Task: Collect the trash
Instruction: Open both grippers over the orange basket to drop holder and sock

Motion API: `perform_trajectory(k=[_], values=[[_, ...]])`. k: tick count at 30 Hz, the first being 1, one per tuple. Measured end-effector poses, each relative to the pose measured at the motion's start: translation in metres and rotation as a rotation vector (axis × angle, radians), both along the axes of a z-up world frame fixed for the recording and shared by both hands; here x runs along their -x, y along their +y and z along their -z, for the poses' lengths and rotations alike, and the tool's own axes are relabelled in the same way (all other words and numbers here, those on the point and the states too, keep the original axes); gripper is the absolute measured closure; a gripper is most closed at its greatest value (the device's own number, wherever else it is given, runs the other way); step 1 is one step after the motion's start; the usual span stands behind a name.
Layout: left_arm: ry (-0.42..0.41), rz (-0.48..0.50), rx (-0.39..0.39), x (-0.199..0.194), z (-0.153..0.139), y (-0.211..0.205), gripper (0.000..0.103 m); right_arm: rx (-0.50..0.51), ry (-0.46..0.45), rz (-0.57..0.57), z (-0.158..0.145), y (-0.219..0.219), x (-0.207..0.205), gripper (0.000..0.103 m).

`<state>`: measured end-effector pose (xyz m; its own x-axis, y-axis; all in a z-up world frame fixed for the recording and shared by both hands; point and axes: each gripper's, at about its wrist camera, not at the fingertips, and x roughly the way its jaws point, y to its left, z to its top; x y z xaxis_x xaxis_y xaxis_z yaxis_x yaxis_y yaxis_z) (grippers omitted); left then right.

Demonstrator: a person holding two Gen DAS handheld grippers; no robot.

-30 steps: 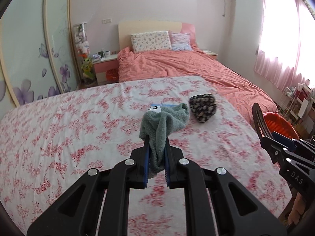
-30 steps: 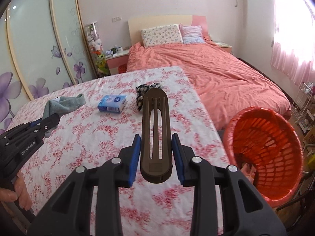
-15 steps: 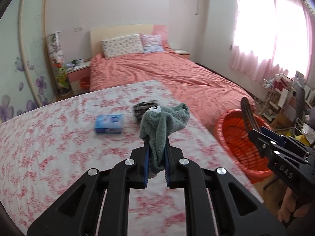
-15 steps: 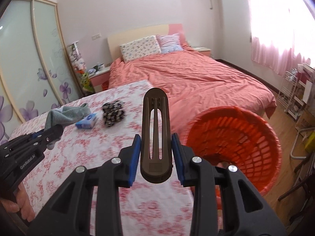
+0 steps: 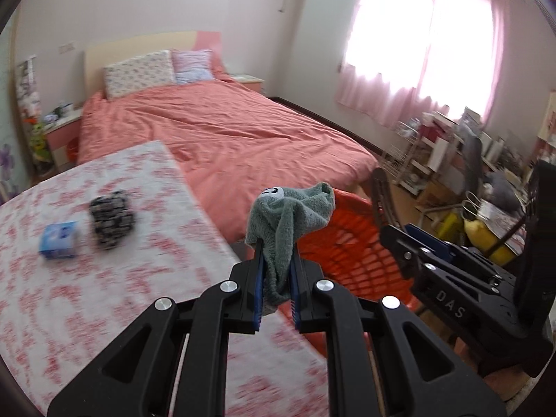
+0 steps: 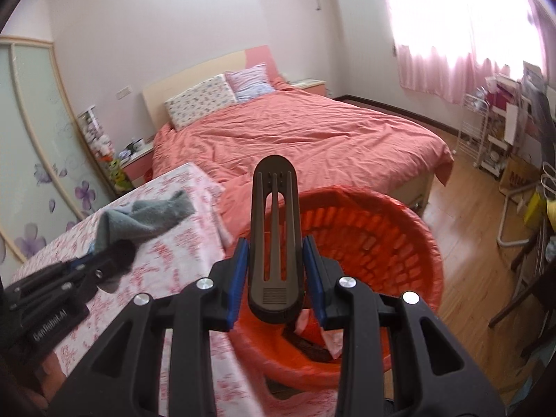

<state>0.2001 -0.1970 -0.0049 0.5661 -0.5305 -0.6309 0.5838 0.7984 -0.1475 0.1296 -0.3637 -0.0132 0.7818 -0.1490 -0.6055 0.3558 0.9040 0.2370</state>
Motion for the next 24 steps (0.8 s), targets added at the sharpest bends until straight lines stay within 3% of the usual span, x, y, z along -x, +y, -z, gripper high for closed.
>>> perform_trajectory(k=[6,8,10,11,15,19,24], values=[[0.042,0.076,-0.018,-0.004,0.017,-0.038,0.089,-0.067,-0.007,0.062,0.014,-0.043,0.001,0.071],[0.06,0.084,-0.037,-0.007,0.026,-0.046,0.08,-0.09,0.0,0.069,0.021,-0.055,-0.002,0.068],[0.063,0.078,-0.059,-0.008,0.033,-0.045,0.063,-0.106,0.012,0.071,0.028,-0.061,-0.005,0.066],[0.06,0.071,-0.069,-0.008,0.035,-0.044,0.059,-0.112,0.018,0.066,0.032,-0.063,-0.008,0.061],[0.066,0.02,-0.1,-0.015,0.042,-0.034,0.039,-0.087,0.045,0.069,0.043,-0.057,-0.014,0.051],[0.041,-0.108,-0.161,-0.021,0.046,-0.004,0.016,-0.032,0.064,0.066,0.044,-0.04,-0.017,0.04],[0.065,-0.243,-0.207,-0.038,0.053,0.042,0.009,0.018,0.079,0.02,0.044,-0.012,-0.024,0.032]])
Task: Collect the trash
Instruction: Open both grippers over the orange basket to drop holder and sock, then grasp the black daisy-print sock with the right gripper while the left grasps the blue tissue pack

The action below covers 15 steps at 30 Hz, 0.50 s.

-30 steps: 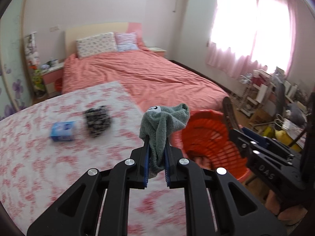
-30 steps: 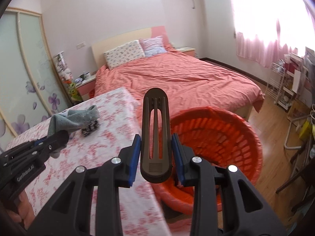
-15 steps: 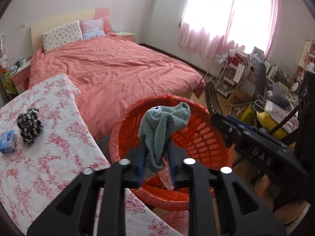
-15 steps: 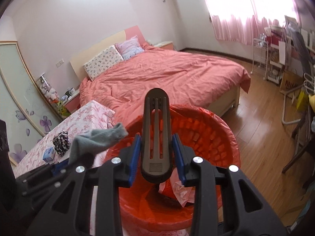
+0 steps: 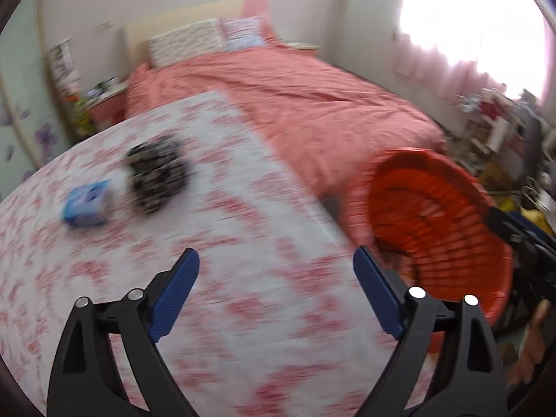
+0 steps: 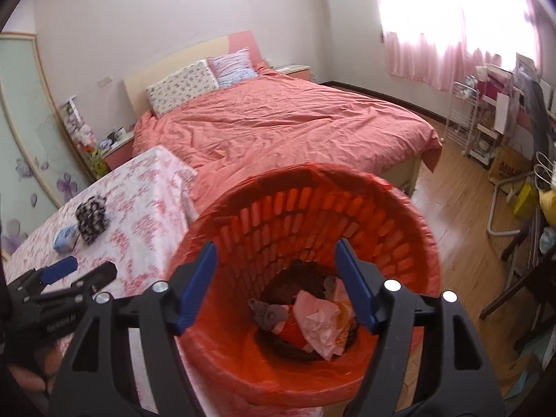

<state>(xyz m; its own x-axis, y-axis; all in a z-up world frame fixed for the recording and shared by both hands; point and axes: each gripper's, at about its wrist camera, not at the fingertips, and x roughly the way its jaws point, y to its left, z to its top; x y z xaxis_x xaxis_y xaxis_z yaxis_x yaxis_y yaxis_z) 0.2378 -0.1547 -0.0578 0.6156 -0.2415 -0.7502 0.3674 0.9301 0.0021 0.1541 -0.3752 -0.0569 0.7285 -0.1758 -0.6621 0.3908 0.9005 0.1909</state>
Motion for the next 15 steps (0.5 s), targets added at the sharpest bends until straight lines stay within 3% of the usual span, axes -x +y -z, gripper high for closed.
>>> perform_trajectory(k=[7,15], values=[[0.013,-0.235,-0.049,-0.03,0.004,0.079,0.002,0.013,0.032,-0.102,0.003,0.052,-0.024,0.032],[-0.013,-0.368,0.023,-0.079,0.002,0.134,0.002,0.004,0.038,-0.199,0.004,0.105,-0.06,0.032]])
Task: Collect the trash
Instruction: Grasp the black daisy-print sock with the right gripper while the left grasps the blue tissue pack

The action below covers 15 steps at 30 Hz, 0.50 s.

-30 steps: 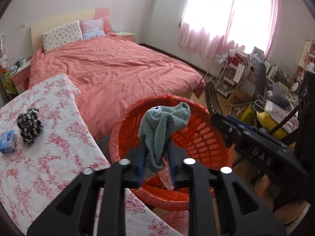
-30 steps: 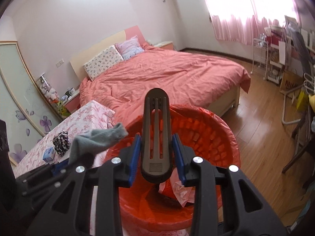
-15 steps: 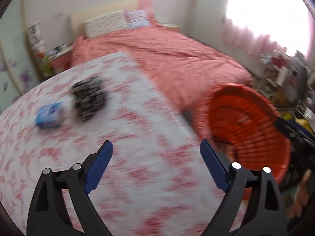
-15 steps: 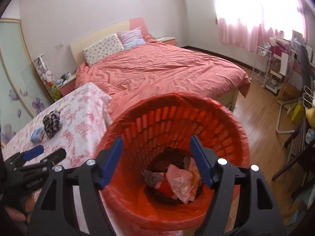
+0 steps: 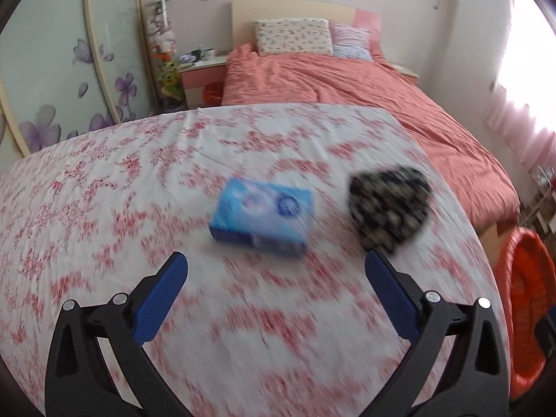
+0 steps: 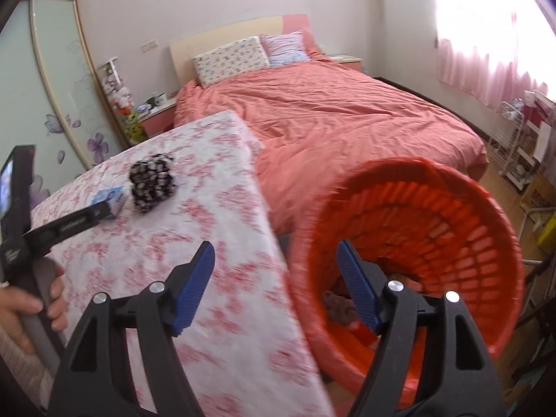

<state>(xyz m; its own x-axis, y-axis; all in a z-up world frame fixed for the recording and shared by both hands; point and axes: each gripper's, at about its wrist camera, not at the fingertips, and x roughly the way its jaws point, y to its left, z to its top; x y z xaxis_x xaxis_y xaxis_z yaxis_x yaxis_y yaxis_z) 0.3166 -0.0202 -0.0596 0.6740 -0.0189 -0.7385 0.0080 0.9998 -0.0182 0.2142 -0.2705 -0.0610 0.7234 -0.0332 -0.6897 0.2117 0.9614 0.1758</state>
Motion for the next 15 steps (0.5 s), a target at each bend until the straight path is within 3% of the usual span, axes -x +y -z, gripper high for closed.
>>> perform_trajectory(k=[5,7,10,12,15], values=[[-0.003,0.046,-0.084,-0.021,0.006,-0.007,0.004,-0.006,0.008,-0.05,0.0,0.026,-0.027,0.032],[0.005,0.056,-0.125,-0.027,0.013,-0.005,0.01,0.0,0.011,-0.069,0.0,0.036,-0.04,0.032],[0.053,0.067,-0.111,-0.037,0.023,0.007,0.02,-0.011,0.018,-0.086,0.001,0.046,-0.055,0.032],[0.071,0.067,-0.049,-0.038,0.024,0.021,0.024,-0.02,0.019,-0.101,0.002,0.054,-0.066,0.032],[0.078,0.053,-0.038,-0.037,0.023,0.043,0.026,-0.02,0.022,-0.134,0.003,0.07,-0.091,0.032]])
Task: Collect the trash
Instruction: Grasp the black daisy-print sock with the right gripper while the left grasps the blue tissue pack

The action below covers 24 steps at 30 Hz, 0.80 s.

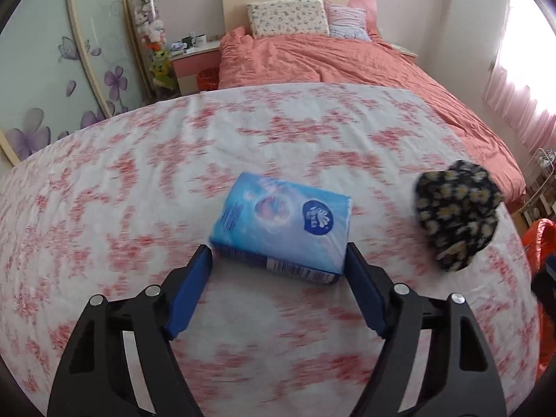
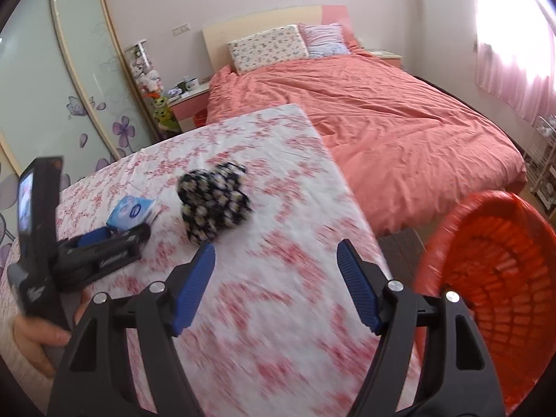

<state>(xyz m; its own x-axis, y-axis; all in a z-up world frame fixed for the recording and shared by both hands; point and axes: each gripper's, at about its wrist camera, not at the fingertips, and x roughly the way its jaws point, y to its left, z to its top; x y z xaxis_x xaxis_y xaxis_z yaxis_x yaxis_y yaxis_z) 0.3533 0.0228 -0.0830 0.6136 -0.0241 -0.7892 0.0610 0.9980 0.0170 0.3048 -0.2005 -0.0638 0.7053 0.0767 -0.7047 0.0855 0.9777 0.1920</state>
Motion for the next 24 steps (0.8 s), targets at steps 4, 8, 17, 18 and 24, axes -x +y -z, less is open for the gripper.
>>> perform_trajectory(k=[4,8,17,18,24], values=[[-0.005,-0.03,-0.012,0.002,-0.002,0.034,0.026,0.0,0.016,-0.024,0.003,0.023,-0.029,0.032],[-0.006,-0.046,-0.011,0.004,-0.007,0.055,0.026,0.004,0.031,-0.042,0.006,0.045,-0.053,0.032],[-0.071,-0.069,0.067,-0.013,-0.025,0.043,0.012,0.018,0.083,-0.022,0.019,0.058,-0.074,0.066],[-0.058,-0.078,0.068,-0.021,-0.022,0.038,0.012,0.013,0.086,-0.019,0.021,0.057,-0.074,0.068],[-0.021,-0.12,0.042,-0.035,-0.005,0.034,0.015,-0.009,0.086,-0.021,0.023,0.049,-0.072,0.07]])
